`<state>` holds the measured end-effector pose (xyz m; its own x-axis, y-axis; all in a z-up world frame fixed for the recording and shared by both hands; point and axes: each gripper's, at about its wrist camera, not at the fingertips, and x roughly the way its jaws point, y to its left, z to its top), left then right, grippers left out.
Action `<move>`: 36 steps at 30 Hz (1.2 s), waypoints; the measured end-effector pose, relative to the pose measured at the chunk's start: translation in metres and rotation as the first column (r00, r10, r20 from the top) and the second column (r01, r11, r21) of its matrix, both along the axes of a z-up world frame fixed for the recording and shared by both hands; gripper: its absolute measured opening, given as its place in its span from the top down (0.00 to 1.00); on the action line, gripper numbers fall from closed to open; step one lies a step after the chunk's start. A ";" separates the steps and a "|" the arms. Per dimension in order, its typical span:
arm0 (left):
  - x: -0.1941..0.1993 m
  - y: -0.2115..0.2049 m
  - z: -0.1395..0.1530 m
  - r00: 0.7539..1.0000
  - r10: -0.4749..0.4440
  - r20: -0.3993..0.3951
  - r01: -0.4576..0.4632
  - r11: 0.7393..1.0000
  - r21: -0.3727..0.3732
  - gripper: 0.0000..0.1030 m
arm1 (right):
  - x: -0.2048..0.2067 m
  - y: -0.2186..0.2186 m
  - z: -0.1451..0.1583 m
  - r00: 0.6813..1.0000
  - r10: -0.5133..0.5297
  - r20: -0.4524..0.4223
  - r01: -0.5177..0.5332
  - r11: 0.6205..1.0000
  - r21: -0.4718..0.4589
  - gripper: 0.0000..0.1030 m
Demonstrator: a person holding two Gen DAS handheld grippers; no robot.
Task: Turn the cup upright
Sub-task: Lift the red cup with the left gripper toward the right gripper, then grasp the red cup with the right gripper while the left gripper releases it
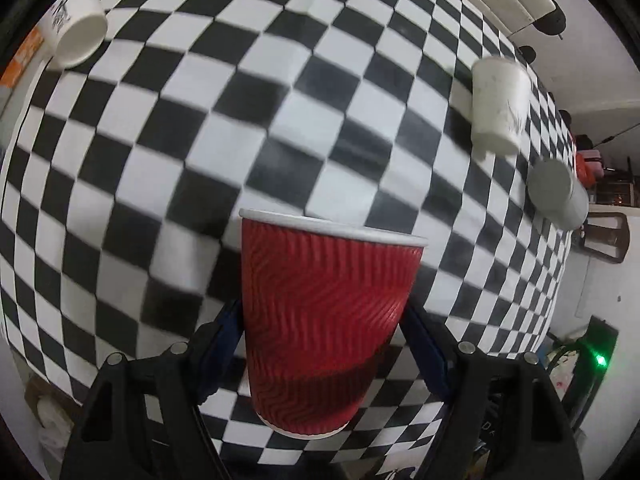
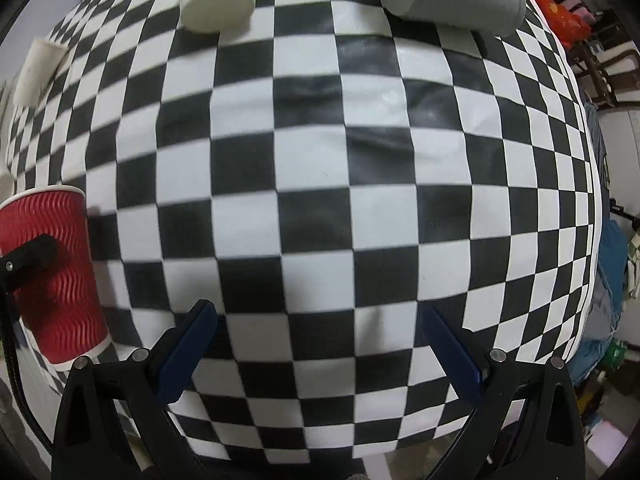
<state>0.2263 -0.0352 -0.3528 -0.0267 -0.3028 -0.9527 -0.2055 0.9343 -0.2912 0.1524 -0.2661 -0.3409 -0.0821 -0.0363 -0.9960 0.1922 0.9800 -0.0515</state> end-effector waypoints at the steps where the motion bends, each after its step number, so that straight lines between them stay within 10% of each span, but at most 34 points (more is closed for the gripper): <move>1: -0.005 -0.004 0.000 1.000 -0.011 0.008 0.011 1.000 0.005 0.26 | -0.008 -0.001 0.002 1.000 0.004 0.002 -0.004 1.000 0.000 0.00; 17: -0.026 -0.033 0.002 0.977 -0.198 0.080 0.180 0.965 0.190 0.18 | -0.110 -0.004 0.041 0.997 0.049 0.052 -0.050 0.999 0.012 0.00; 30: -0.049 0.031 0.066 0.943 -0.142 0.302 0.069 0.969 0.238 0.05 | -0.182 0.017 0.140 0.989 0.030 0.142 -0.049 0.990 0.134 0.00; 36: -0.051 0.054 0.060 0.920 -0.185 0.347 0.045 0.926 0.375 0.05 | -0.103 0.002 0.140 0.988 0.046 0.145 -0.082 0.964 0.252 0.00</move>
<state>0.1753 0.0183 -0.2928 0.3337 0.0381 -0.9419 -0.0334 0.9990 0.0286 0.0496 -0.2645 -0.2004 0.0491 0.2209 -0.9740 0.1163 0.9673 0.2253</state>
